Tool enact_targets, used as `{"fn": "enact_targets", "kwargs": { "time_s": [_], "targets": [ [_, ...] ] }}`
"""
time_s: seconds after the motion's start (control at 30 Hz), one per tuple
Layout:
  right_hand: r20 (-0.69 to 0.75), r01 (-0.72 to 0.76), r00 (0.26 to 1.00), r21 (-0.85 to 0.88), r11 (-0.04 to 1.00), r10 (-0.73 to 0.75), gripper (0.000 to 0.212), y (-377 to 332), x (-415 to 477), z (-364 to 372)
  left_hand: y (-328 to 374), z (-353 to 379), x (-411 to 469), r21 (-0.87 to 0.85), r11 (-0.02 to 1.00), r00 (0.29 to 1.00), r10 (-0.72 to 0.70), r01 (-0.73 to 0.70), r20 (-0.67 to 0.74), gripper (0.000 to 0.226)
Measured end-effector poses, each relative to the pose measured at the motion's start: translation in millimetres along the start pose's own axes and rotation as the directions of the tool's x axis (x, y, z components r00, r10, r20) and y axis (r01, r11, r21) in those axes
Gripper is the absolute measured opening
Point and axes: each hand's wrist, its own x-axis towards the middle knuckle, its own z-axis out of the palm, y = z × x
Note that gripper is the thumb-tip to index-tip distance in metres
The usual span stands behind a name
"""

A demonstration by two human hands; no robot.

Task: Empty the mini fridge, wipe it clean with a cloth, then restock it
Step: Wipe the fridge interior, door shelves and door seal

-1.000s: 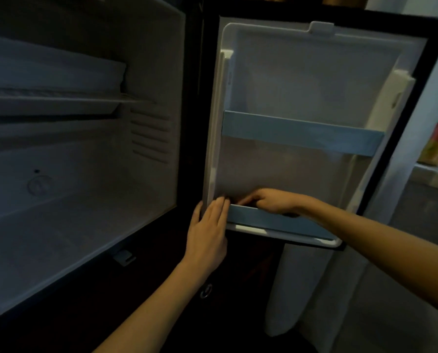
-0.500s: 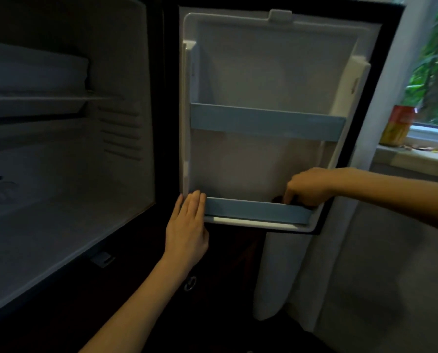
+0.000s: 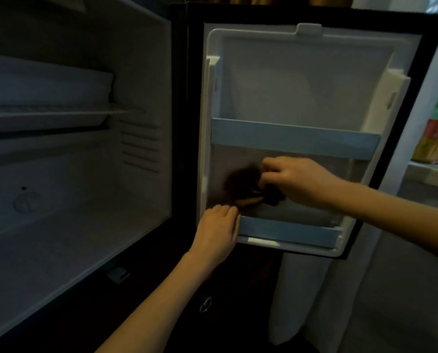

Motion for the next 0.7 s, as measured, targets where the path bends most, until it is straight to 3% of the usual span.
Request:
{"fn": "enact_targets", "kwargs": {
  "time_s": [0.03,0.1,0.17,0.27,0.3,0.5,0.6,0.7],
  "targets": [
    [-0.18,0.08,0.98,-0.046,0.996,-0.087,0.018,-13,2,12,1,4,-3,0.023,1.0,1.0,0.006,-0.006,-0.01,0.023],
    [-0.332,0.221,0.915,-0.065,0.973,-0.229,0.013,-28,9,39,0,9,-7,0.026,1.0,1.0,-0.003,0.003,-0.009,0.024],
    [-0.27,0.3,0.911,-0.085,0.95,-0.312,0.016,-30,20,59,-2,9,-7,0.032,0.999,1.0,-0.006,0.006,-0.011,0.024],
    [-0.06,0.373,0.914,-0.273,0.887,-0.402,0.033,-25,34,75,-1,8,-8,0.056,0.998,1.0,0.005,-0.005,0.002,0.023],
    [-0.064,0.374,0.911,-0.294,0.88,-0.408,0.037,-24,40,77,0,9,-8,0.058,0.998,1.0,-0.002,0.001,0.012,0.024],
    [-0.295,0.142,0.944,-0.046,0.989,-0.15,0.025,-30,42,70,-2,11,-9,0.087,0.996,1.0,-0.007,0.008,-0.016,0.027],
    [-0.271,0.002,0.963,-0.021,1.0,-0.008,0.035,-29,16,68,-3,11,-10,0.072,0.997,0.998,0.012,-0.007,-0.06,0.023],
    [-0.345,-0.093,0.936,-0.072,0.993,0.063,0.03,-15,-19,62,-1,13,-9,0.048,0.999,0.997,0.011,-0.007,-0.083,0.016]
  ]
}}
